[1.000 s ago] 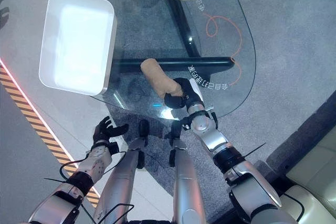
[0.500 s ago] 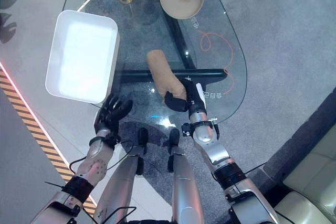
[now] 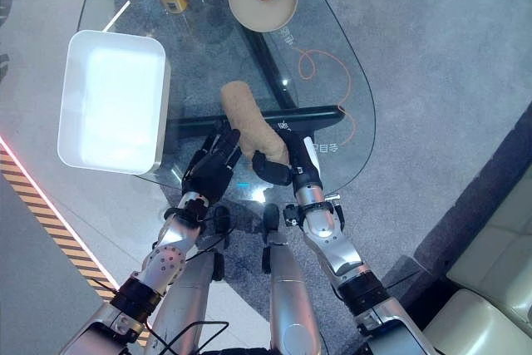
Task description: Wipe the table with a cloth and put it in the basket.
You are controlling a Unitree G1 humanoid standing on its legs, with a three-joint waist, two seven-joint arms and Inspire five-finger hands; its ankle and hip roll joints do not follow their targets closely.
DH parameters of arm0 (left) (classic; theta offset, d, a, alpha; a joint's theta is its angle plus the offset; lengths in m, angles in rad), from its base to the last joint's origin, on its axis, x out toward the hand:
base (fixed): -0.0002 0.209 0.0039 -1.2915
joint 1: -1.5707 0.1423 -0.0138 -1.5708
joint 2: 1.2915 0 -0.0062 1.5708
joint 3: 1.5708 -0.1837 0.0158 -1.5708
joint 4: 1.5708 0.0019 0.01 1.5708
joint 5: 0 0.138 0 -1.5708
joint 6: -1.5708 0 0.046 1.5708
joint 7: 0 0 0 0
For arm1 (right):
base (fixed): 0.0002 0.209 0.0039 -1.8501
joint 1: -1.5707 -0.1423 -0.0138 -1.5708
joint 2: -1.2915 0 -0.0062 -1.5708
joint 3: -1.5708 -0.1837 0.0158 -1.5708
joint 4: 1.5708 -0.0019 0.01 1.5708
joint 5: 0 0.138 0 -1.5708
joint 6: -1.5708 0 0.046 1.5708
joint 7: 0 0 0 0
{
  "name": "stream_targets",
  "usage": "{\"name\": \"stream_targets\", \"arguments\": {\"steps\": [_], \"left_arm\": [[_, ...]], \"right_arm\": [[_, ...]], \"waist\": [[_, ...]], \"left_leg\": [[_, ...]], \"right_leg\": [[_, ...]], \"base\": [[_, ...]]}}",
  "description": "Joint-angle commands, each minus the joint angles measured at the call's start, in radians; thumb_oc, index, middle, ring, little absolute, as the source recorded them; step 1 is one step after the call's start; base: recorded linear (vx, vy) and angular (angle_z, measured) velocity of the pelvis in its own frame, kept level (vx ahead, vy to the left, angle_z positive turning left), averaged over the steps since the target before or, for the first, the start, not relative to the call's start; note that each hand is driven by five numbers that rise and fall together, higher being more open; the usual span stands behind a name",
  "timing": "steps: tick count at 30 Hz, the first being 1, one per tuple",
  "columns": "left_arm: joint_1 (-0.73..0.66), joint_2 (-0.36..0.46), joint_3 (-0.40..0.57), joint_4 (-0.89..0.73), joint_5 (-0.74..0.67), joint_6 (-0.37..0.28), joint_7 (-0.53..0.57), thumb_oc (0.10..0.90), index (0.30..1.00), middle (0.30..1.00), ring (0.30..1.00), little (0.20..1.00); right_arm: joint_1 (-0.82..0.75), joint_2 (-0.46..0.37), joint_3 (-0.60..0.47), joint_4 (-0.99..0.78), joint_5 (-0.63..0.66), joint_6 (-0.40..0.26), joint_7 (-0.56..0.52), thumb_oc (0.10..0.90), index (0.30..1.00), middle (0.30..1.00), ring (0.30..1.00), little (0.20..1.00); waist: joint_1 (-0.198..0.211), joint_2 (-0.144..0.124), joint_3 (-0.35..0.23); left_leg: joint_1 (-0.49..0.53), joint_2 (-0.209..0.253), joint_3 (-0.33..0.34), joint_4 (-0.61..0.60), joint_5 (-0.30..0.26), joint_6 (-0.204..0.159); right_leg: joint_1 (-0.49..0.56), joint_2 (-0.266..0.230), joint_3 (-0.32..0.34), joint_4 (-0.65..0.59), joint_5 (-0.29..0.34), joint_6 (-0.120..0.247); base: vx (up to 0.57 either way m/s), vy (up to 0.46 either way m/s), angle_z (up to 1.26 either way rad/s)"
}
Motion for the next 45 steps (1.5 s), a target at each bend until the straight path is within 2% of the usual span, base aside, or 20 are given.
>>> {"name": "stream_targets", "arguments": {"steps": [1,3,5,11,20,29,33,34,39,45], "left_arm": [[0.079,0.037,0.043,-0.093,-0.058,-0.02,-0.285,0.8,0.9,0.9,0.9,0.9],[0.076,0.049,0.03,-0.106,-0.064,0.007,-0.311,0.8,0.9,0.9,0.9,0.9],[0.033,0.055,0.009,-0.151,-0.042,0.032,-0.255,0.8,0.9,0.9,0.9,0.9],[-0.071,0.049,-0.038,-0.191,-0.051,0.034,-0.173,0.8,0.9,0.9,0.9,0.9],[-0.117,0.052,-0.068,-0.245,-0.092,-0.014,-0.168,0.8,0.9,0.9,0.9,0.9],[-0.128,0.049,-0.086,-0.28,-0.082,-0.034,-0.208,0.8,0.9,0.9,0.9,0.9],[-0.124,0.051,-0.083,-0.297,-0.064,-0.095,-0.194,0.8,0.9,0.9,0.9,0.9],[-0.121,0.052,-0.083,-0.299,-0.065,-0.1,-0.193,0.8,0.9,0.9,0.9,0.9],[-0.111,0.062,-0.053,-0.301,-0.063,-0.206,-0.184,0.8,0.9,0.9,0.9,0.9],[-0.108,0.057,-0.011,-0.315,-0.083,-0.263,-0.196,0.8,0.9,0.9,0.9,0.9]], "right_arm": [[-0.055,-0.024,-0.059,-0.245,-0.023,-0.197,0.065,0.1,0.3,0.3,0.3,0.2],[-0.083,-0.024,-0.031,-0.245,-0.021,-0.178,0.061,0.1,0.3,0.3,0.3,0.2],[-0.132,-0.025,0.005,-0.259,0.003,-0.131,0.075,0.1,0.3,0.3,0.3,0.2],[-0.174,-0.019,0.079,-0.258,-0.034,-0.041,0.174,0.1,0.3,0.3,0.3,0.2],[-0.196,-0.042,0.157,-0.243,-0.067,-0.012,0.313,0.1,0.3,0.3,0.3,0.2],[-0.216,-0.051,0.192,-0.248,-0.093,0.024,0.36,0.1,0.3,0.3,0.3,0.2],[-0.215,-0.062,0.208,-0.257,-0.119,0.049,0.441,0.1,0.3,0.3,0.3,0.2],[-0.213,-0.064,0.209,-0.257,-0.12,0.051,0.445,0.1,0.3,0.3,0.3,0.2],[-0.21,-0.081,0.207,-0.247,-0.119,0.052,0.435,0.1,0.3,0.3,0.3,0.2],[-0.201,-0.069,0.179,-0.23,-0.133,0.045,0.426,0.1,0.3,0.3,0.3,0.2]], "waist": [[0.019,0.007,-0.026],[0.026,0.007,-0.026],[0.027,0.003,-0.026],[0.016,-0.009,-0.026],[0.014,-0.013,-0.026],[0.017,-0.015,-0.026],[0.019,-0.017,-0.026],[0.02,-0.017,-0.026],[0.026,-0.019,-0.026],[0.03,-0.023,-0.026]], "left_leg": [[-0.01,-0.047,-0.044,0.106,-0.11,0.023],[-0.021,-0.049,-0.046,0.119,-0.116,0.027],[-0.029,-0.048,-0.044,0.126,-0.116,0.029],[-0.044,-0.045,-0.04,0.133,-0.107,0.026],[-0.068,-0.046,-0.042,0.136,-0.101,0.02],[-0.084,-0.049,-0.046,0.136,-0.098,0.02],[-0.088,-0.052,-0.049,0.128,-0.093,0.021],[-0.085,-0.052,-0.049,0.129,-0.095,0.021],[-0.08,-0.054,-0.051,0.118,-0.088,0.018],[-0.081,-0.055,-0.055,0.104,-0.078,0.018]], "right_leg": [[0.032,0.014,-0.046,-0.01,0.001,0.007],[0.021,0.013,-0.05,-0.002,0.001,0.005],[0.016,0.019,-0.046,0.003,0.001,0.001],[0.005,0.027,-0.037,0.007,0.008,0.0],[-0.015,0.029,-0.039,0.01,0.007,-0.003],[-0.033,0.035,-0.037,0.014,0.008,-0.004],[-0.039,0.035,-0.036,0.008,0.014,-0.003],[-0.036,0.035,-0.037,0.008,0.012,-0.002],[-0.03,0.035,-0.039,-0.003,0.017,0.0],[-0.033,0.036,-0.042,-0.007,0.022,0.002]], "base": [[-0.02,-0.022,-0.04],[0.0,-0.019,0.01],[-0.01,-0.029,0.05],[0.0,0.0,0.0],[0.0,0.0,0.0],[-0.01,0.0,0.02],[-0.01,0.003,0.0],[0.0,0.0,0.0],[0.0,0.0,0.0],[0.0,-0.001,0.01]]}}
